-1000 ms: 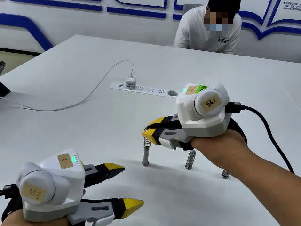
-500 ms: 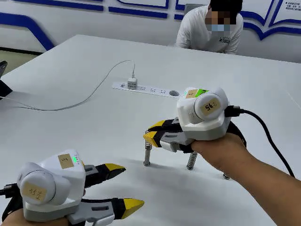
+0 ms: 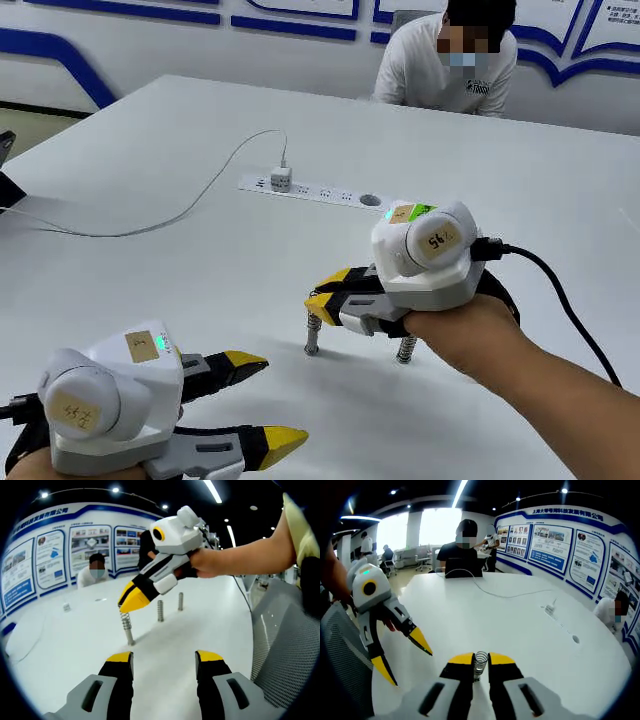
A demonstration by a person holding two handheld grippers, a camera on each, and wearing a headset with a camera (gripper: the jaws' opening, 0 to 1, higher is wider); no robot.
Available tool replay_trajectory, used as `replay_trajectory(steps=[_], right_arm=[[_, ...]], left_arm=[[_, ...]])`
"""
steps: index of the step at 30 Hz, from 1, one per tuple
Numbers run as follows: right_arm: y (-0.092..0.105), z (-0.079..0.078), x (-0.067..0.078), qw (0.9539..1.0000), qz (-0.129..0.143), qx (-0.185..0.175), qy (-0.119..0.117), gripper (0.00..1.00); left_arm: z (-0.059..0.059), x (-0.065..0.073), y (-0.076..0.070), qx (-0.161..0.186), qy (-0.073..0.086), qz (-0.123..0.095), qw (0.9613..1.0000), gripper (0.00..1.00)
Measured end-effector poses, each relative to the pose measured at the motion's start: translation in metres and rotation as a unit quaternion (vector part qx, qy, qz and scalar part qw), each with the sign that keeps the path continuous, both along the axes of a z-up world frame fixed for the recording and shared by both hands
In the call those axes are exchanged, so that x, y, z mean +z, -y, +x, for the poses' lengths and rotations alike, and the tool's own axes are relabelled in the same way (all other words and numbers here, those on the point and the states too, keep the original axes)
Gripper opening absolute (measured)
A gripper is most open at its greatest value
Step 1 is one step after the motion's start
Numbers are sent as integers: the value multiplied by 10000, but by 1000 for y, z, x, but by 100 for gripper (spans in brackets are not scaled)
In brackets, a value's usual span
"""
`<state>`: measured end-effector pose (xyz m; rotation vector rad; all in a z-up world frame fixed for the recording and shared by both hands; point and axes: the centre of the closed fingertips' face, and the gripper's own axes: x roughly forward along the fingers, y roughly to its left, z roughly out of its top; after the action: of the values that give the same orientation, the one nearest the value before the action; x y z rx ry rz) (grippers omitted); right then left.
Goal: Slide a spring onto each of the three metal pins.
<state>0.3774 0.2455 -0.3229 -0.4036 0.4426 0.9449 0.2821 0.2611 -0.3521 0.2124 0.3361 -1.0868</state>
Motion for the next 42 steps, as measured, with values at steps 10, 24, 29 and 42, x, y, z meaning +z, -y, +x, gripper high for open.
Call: replay_trajectory(steps=[10,24,29,42], right_arm=[[0,-1,-14,9998,-126,-10,-140,12],[0,-1,-27,9993,-272,-34,-267,12],[0,0,-31,9991,-307,-52,-299,12],[0,0,-37,9987,-360,-68,-366,12]], left_arm=[[-1,-2,-1,12,-16,10,10000,51],[0,-3,-3,45,-29,3,10000,50],[1,-3,-3,59,-31,-3,10000,50],[1,-3,-4,66,-31,-8,10000,50]])
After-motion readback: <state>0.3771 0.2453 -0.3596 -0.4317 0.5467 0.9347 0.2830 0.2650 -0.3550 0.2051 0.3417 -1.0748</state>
